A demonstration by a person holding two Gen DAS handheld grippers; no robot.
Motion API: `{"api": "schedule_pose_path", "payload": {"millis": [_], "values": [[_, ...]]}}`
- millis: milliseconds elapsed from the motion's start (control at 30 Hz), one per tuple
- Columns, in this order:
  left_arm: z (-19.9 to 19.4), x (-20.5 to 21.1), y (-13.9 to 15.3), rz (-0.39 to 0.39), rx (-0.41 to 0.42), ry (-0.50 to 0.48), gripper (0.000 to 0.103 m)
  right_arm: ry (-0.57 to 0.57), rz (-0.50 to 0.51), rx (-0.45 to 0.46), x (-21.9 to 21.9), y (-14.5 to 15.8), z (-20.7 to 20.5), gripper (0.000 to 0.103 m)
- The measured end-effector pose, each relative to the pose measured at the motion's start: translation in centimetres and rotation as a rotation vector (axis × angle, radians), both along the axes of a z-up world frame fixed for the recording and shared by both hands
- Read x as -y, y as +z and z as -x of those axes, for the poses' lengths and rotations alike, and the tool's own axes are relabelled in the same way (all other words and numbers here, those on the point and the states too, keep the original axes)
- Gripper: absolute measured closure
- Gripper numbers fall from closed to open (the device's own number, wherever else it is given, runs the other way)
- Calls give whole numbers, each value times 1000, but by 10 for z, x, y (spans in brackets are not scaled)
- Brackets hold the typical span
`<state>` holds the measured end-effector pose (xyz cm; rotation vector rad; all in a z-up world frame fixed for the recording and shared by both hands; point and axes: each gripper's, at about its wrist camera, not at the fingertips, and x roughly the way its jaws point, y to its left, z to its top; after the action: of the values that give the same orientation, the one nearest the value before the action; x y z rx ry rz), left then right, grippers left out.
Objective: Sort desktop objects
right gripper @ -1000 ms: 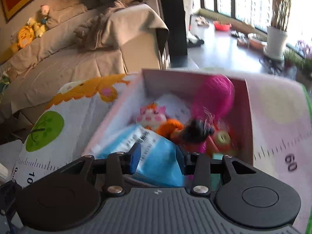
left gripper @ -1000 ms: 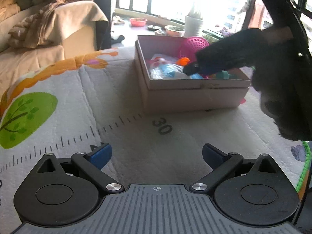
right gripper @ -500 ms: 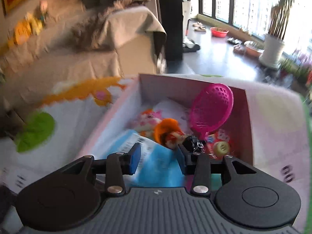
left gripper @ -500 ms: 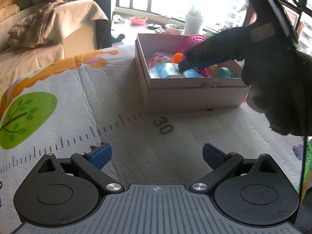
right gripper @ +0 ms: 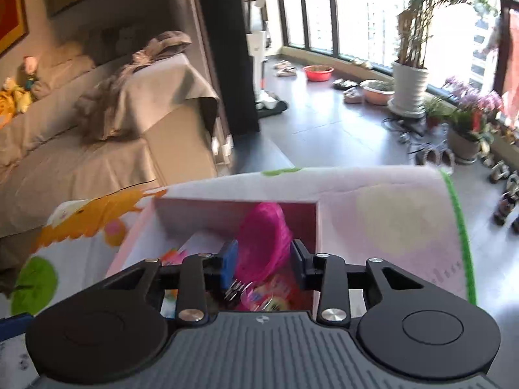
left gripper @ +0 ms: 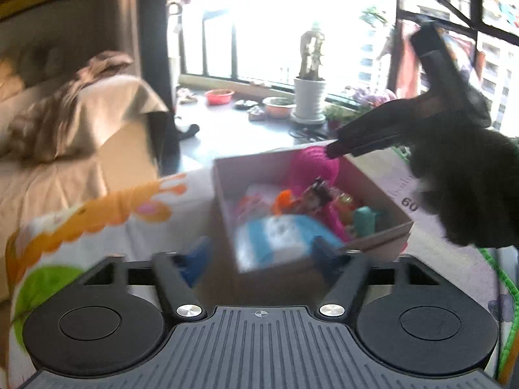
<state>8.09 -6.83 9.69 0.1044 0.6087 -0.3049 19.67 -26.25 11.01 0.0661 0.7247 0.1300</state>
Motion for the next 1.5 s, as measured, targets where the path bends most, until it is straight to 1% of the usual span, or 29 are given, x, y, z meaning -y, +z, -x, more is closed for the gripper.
{"api": "schedule_pose_path", "payload": {"millis": [67,133,167,233,267,333,400,467,533,567,600,667,800,900,933,1033,1100,1167,1200,1233,1300,1333,1400,1500], "values": [[-8,11,-1,-19,-5,-23,38,-5,22,-2,-3,-8,-13,70],[-16,22,-5,-44,-18,-41,44,-4,32,-29,-7,-18,-25,82],[-21,25,-8,-45,-34,-51,44,-10,46,-40,-12,-25,-30,85],[-29,30,-15,-40,-72,-62,44,-18,71,-39,-17,-34,-41,96],[-34,32,-19,-39,-93,-61,45,-19,67,-38,-19,-35,-43,97],[-42,33,-25,-26,-127,-58,47,-2,7,-40,-18,-30,-41,97],[-49,32,-29,-13,-143,-62,46,28,-37,-4,-18,-19,-33,97],[-55,33,-34,-7,-153,-67,46,84,-93,27,-17,-3,-25,97],[-61,31,-40,7,-166,-65,42,139,-143,25,-16,7,-22,97],[-65,28,-43,19,-179,-58,42,157,-151,18,-17,9,-21,97],[-68,27,-44,31,-184,-58,42,171,-149,7,-19,9,-21,97],[-68,28,-45,22,-183,-61,42,170,-106,-7,-27,5,-23,97],[-63,29,-46,0,-157,-61,41,94,64,8,-34,-9,-29,97],[-57,25,-42,-3,-147,-43,38,75,76,-28,-27,-18,-36,96],[-55,23,-40,2,-145,-46,36,79,75,-40,-26,-21,-37,96],[-49,20,-35,5,-126,-39,29,115,36,-63,-27,-30,-38,96],[-43,17,-30,7,-114,-32,28,92,68,-57,-30,-32,-39,95],[-37,13,-23,16,-96,-30,25,62,98,-45,-28,-33,-37,92],[-35,10,-19,17,-85,-23,20,45,110,-39,-26,-32,-36,90],[-32,7,-15,15,-65,-11,18,36,111,-32,-22,-31,-33,86],[-26,1,-10,6,-30,11,18,13,99,-9,-14,-26,-24,81],[-22,-2,-9,6,-18,20,18,1,95,6,-9,-24,-18,81],[-15,-10,-10,22,-15,32,17,-27,99,36,-1,-22,-3,79],[-8,-18,-14,57,-38,28,15,-55,93,45,9,-26,17,67]]}}
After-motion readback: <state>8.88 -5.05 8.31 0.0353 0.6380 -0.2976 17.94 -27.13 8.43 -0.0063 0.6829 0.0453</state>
